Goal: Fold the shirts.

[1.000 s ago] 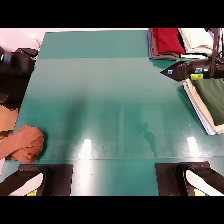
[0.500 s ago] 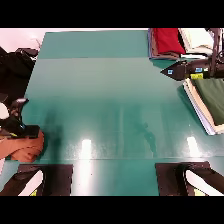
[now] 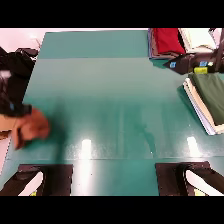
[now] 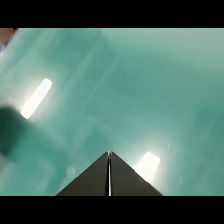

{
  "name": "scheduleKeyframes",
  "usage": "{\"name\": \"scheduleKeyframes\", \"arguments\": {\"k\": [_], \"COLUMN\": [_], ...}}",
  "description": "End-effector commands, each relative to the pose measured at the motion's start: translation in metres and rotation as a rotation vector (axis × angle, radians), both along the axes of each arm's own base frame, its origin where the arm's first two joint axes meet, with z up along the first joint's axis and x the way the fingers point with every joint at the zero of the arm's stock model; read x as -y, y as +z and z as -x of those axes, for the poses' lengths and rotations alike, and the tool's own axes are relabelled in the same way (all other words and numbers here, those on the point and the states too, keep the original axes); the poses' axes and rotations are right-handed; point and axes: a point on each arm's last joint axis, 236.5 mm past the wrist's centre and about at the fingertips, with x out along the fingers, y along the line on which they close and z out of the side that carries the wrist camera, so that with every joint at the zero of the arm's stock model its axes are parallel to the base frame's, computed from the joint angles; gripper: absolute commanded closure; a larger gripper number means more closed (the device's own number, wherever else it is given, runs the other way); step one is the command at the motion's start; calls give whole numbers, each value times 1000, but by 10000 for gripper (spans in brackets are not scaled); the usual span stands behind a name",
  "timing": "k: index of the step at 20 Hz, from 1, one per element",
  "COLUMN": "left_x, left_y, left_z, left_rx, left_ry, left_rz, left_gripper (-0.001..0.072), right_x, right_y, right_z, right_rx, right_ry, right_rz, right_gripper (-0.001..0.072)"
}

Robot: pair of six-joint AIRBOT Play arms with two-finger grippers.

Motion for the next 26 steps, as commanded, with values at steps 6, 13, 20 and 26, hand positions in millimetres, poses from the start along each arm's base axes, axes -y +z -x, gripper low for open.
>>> {"name": "scheduleKeyframes", "arguments": {"k": [6,13,20,26], "left_x": [193,412,377,275], "left_y": [217,100,49,-69], "left_z": [-33,-28,-95,-125], "left_rx": [613,379,241,-86], "left_ry": [-616,-1102,-869,-481], "left_rz": [108,236,289,435], "left_gripper": [683,678,159,159], "right_x": [8,48,53,53], "right_y": [132,168,158,150], "right_z": [2,5,7,5], "right_rx": [339,393,355,333], "right_ry": [-59,-178,-174,-171], "right_rz": [-10,-16,6,7], "right_gripper": [694,694,693,694]}}
